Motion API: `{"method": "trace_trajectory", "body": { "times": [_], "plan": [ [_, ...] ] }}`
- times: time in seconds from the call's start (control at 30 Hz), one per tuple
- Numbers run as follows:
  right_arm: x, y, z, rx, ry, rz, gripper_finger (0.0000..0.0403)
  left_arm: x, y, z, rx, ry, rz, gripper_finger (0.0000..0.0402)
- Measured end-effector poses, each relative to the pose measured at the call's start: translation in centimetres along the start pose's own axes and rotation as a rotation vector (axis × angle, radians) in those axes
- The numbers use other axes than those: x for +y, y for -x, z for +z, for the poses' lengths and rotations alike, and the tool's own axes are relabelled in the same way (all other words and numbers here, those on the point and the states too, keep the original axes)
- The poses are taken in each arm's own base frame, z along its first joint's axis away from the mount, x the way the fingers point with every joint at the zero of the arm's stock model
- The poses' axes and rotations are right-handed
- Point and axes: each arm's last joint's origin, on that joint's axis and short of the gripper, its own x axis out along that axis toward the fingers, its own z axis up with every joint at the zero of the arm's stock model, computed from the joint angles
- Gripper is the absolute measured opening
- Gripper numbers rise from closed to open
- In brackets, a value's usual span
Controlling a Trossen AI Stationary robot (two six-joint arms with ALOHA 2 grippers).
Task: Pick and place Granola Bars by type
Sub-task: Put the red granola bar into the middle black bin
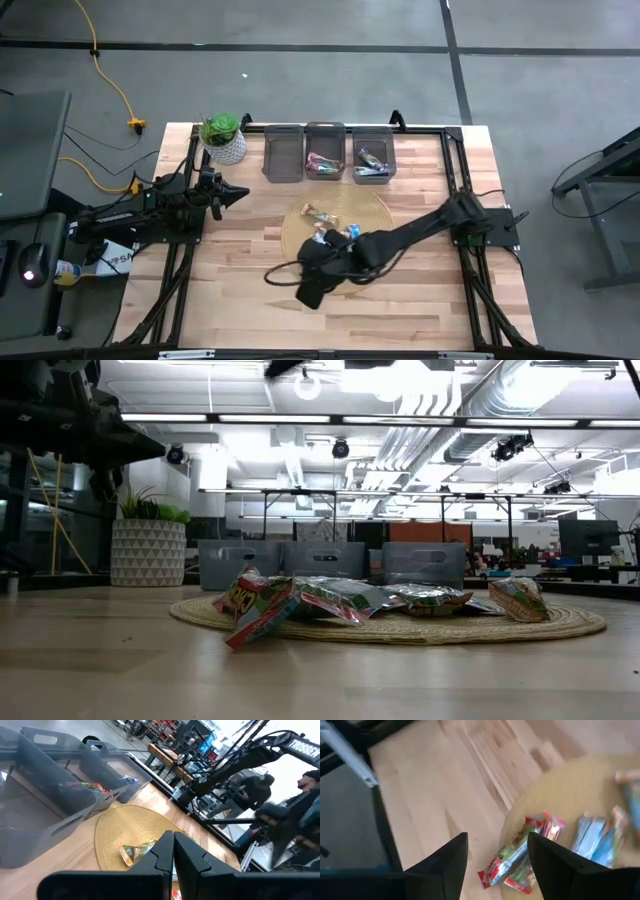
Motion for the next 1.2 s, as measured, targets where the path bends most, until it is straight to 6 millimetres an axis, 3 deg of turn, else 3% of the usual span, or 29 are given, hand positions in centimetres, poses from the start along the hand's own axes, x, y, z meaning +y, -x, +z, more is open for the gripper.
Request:
{"method": "trace_trajectory", "body": {
  "times": [0.23, 0.4, 0.67, 1.2],
  "plan": [
    [-2.0, -5.4, -0.4, 0.16, -0.211, -0.077, 0.0191, -0.2, 0.0, -0.1, 0.043, 0.002, -0.056, 0.001],
    [-3.2, -7.8, -0.8, 0.264, -0.296, -0.104, 0.0191, -0.1, 0.0, -0.2, 0.047, 0.002, -0.056, 0.001],
    [-4.5, -8.3, -1.0, 0.336, -0.322, -0.195, 0.0191, -0.2, 0.0, -0.2, 0.065, -0.001, -0.074, 0.001],
    [-5.7, -10.2, -1.1, 0.4, -0.268, -0.198, 0.0191, -0.2, 0.0, -0.2, 0.06, -0.001, -0.067, 0.001]
  ]
}}
